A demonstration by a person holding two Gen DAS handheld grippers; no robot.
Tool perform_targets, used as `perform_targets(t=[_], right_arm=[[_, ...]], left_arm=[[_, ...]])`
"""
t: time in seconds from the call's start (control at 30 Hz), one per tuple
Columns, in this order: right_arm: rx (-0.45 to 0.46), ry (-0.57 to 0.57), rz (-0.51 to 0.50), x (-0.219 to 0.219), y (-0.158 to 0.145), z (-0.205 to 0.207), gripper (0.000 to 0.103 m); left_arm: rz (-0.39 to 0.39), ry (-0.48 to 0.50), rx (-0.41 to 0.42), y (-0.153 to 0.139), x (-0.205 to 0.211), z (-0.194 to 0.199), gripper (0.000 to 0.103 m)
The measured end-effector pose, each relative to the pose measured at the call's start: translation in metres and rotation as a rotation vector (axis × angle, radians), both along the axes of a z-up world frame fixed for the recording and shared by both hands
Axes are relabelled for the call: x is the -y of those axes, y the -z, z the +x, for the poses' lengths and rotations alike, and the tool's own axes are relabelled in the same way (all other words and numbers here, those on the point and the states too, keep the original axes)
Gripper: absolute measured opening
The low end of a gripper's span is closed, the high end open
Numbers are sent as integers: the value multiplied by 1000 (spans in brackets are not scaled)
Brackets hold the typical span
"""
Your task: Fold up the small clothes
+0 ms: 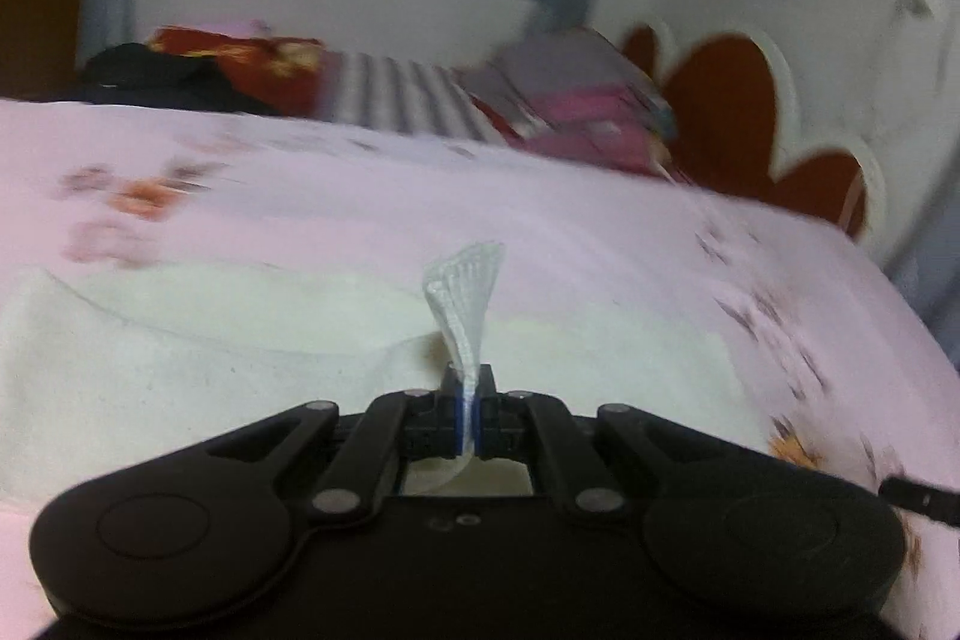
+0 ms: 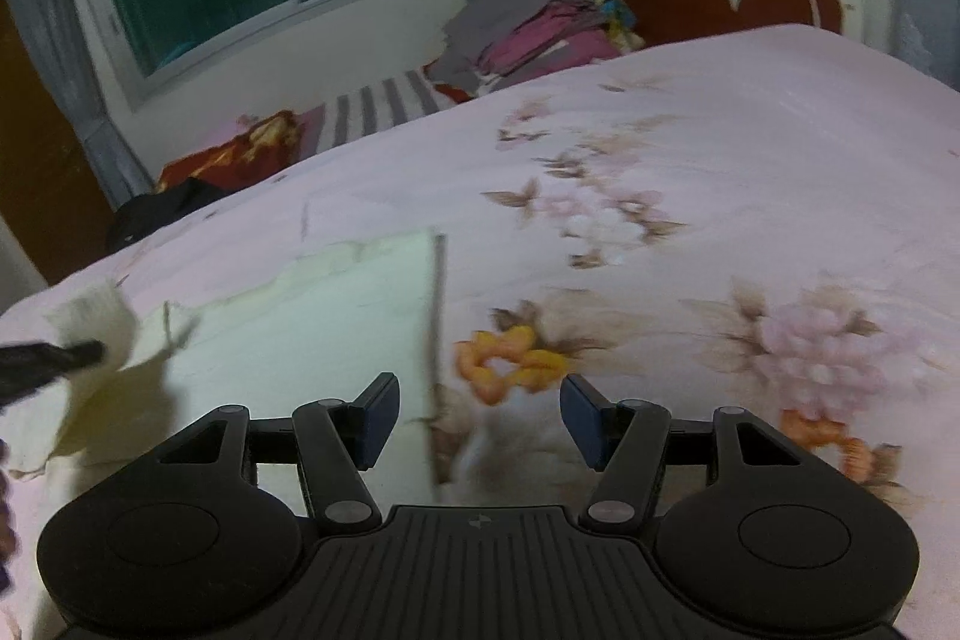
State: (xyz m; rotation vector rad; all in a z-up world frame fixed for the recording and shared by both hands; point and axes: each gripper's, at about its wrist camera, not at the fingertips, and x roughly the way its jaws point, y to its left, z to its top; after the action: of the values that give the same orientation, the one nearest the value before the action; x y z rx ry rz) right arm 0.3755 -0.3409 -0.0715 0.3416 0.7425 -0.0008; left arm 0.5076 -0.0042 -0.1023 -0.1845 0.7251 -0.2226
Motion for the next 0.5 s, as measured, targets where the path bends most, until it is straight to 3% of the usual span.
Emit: perform_targets(t=[0.13, 0.17, 0.23, 0.27, 0.33, 0.5], right_arm=[[-12, 18, 21, 25, -1, -10, 60], [-16, 18, 31, 29, -2, -12, 60], [-15, 19, 57, 36, -3, -14, 60], [-13, 16, 74, 38, -4, -14, 60], [-11, -1, 109, 37, -7, -12, 60], [-6, -107, 202, 5, -9, 11, 60]], left_arm=[[19, 65, -44, 18, 41, 0, 6], [23, 86, -71, 24, 46, 3, 22], [39, 117, -103, 30, 57, 3, 46], [55, 117, -63, 27, 58, -6, 60], [87, 85, 12, 15, 44, -20, 72], [172, -95, 78, -5, -29, -70, 72]])
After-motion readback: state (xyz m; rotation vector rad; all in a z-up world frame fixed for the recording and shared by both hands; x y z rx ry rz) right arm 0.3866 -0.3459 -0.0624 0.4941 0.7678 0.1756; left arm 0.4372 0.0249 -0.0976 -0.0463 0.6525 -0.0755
